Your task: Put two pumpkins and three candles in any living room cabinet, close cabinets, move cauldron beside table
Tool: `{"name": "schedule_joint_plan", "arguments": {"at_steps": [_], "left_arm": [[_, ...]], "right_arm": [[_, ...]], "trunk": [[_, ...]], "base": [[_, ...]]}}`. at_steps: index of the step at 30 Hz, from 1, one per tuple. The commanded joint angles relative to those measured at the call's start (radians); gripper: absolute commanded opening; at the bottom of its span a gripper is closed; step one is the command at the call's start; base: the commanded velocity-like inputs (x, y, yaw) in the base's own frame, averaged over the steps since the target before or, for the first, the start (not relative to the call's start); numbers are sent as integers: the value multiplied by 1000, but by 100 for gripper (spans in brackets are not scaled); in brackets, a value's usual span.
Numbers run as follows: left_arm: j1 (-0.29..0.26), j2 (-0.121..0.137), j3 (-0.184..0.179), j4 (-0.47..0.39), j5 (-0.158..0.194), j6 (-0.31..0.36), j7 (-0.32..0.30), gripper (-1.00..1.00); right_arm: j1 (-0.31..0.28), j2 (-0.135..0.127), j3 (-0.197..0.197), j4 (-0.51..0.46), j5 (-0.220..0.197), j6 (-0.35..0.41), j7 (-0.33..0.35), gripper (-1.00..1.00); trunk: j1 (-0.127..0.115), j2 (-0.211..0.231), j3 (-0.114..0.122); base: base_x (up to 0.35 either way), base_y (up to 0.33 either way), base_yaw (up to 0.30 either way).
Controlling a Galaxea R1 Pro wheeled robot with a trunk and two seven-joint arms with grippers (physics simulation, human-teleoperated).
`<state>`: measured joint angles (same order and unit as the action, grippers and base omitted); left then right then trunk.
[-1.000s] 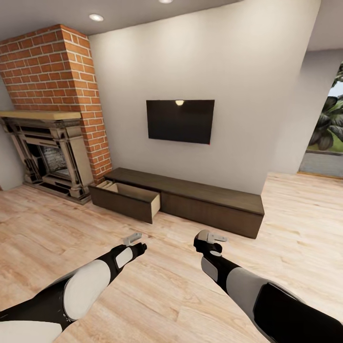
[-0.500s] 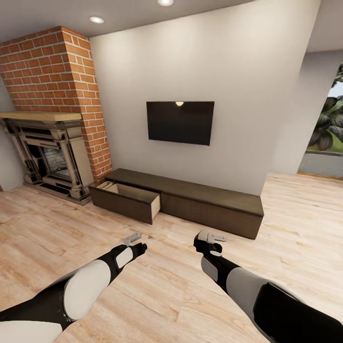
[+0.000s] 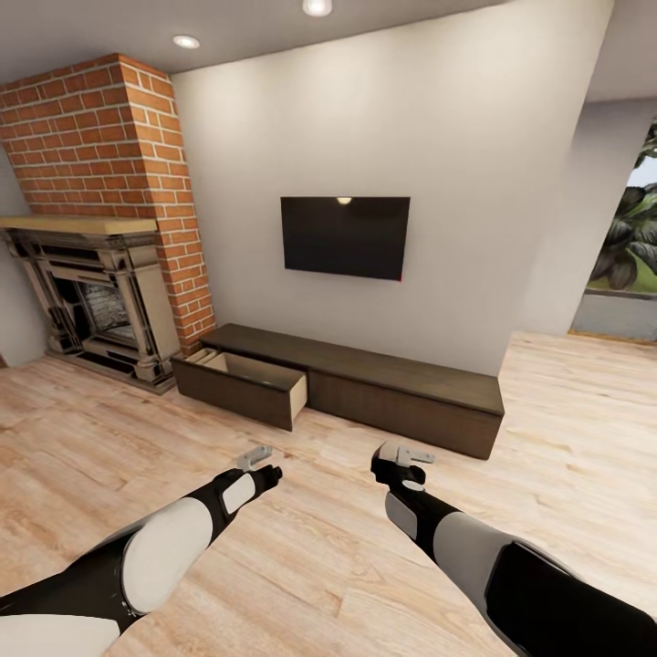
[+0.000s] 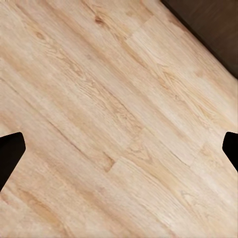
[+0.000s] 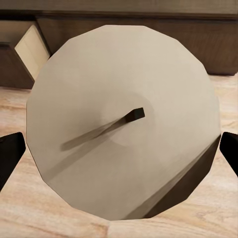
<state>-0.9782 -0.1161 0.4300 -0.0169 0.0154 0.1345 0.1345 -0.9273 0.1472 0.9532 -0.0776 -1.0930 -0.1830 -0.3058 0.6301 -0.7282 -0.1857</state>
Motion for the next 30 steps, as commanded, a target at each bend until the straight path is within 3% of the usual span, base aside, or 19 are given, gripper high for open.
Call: {"name": "schedule_joint_plan", "arguments": {"at_steps": [1, 15, 18, 21, 23, 24, 27, 30], "left_arm": [[-1, -1, 3, -2, 2, 5, 4, 100], [-1, -14, 1, -3, 1, 6, 5, 100], [-1, -15, -13, -8, -10, 42, 5, 100], [-1, -15, -19, -74, -27, 171, 8, 100], [-1, -15, -20, -158, -37, 301, 19, 100], [-1, -16, -21, -178, -39, 331, 25, 100], [-1, -17, -21, -282, -43, 446, 63, 100], [-1, -17, -23, -407, -44, 590, 96, 100]], "right_arm": [[-1, 0, 9, -1, -10, -3, -4, -100], [-1, -1, 9, -3, -9, 0, -3, -100], [-1, -2, 8, -8, -5, 16, -4, -100], [-4, -3, 7, -39, -1, 76, -9, -100], [-8, -6, 7, -94, 0, 173, -19, -100], [-10, -6, 7, -109, 0, 203, -25, -100], [-36, -9, 6, -179, 1, 356, -81, -100], [-75, -8, 5, -278, 1, 536, -202, -100]], "trunk": [[-4, 6, 2], [-57, 104, 46], [-69, 125, 55], [-80, 146, 64], [-88, 160, 71], [-92, 167, 74], [-103, 188, 83], [-115, 209, 93]], "base": [[0, 0, 0], [0, 0, 0], [0, 0, 0], [0, 0, 0], [0, 0, 0], [0, 0, 0], [0, 0, 0], [0, 0, 0]]}}
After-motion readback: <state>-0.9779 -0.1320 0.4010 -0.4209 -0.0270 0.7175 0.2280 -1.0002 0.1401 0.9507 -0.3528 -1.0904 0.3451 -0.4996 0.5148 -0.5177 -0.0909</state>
